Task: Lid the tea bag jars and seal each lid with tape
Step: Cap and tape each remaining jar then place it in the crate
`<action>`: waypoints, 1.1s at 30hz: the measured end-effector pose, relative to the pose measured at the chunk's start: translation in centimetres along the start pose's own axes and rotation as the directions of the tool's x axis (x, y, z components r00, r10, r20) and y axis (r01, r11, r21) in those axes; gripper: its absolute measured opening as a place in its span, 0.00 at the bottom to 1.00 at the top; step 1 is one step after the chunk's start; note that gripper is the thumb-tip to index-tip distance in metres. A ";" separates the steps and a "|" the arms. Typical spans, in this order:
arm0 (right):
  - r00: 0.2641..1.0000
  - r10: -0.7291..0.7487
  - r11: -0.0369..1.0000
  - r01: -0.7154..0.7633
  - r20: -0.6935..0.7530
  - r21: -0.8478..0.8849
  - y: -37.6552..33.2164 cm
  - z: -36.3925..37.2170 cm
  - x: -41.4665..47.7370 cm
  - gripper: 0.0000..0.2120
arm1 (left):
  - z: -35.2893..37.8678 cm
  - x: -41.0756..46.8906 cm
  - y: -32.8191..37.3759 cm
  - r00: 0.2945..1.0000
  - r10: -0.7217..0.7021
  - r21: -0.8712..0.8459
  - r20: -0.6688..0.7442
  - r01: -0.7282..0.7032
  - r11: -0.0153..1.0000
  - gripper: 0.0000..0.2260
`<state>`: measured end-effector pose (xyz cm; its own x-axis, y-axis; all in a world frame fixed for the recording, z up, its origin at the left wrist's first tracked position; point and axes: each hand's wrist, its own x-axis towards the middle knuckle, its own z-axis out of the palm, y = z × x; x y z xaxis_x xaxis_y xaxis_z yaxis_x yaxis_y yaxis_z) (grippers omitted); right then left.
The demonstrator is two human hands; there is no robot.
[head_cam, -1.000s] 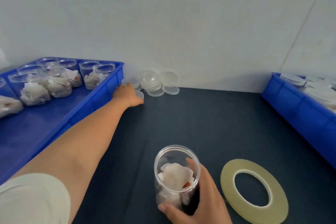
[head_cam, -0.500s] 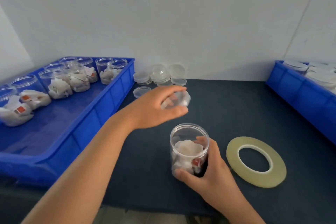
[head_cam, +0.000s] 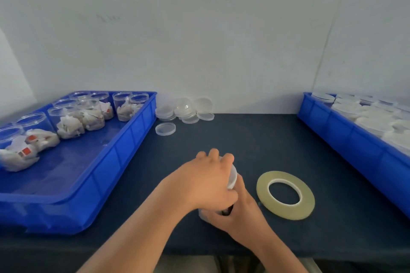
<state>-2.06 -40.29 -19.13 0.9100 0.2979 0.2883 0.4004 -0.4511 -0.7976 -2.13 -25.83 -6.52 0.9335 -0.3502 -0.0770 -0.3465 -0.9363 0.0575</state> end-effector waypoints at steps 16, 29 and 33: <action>0.998 -0.011 0.998 0.007 0.065 0.067 0.3 -0.6 0.5 0.35 | 1.3 2.0 -3.5 0.886 0.383 -0.381 -0.260 -0.459 0.803 0.09; 0.995 0.079 0.990 -0.071 0.065 -0.123 0.9 -0.1 0.6 0.29 | 3.1 -0.6 1.8 0.953 -0.047 -0.114 -0.300 0.013 0.993 0.27; 0.997 0.028 0.998 -0.024 0.077 -0.054 0.5 -0.2 0.7 0.22 | 3.8 0.7 1.2 0.863 0.020 -0.161 -0.504 -0.117 0.980 0.19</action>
<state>-1.19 -40.49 -19.16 0.9098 0.3493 0.2242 0.3840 -0.5031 -0.7742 -2.27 -27.26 -10.28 0.8455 -0.3074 0.4367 -0.4338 -0.8722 0.2259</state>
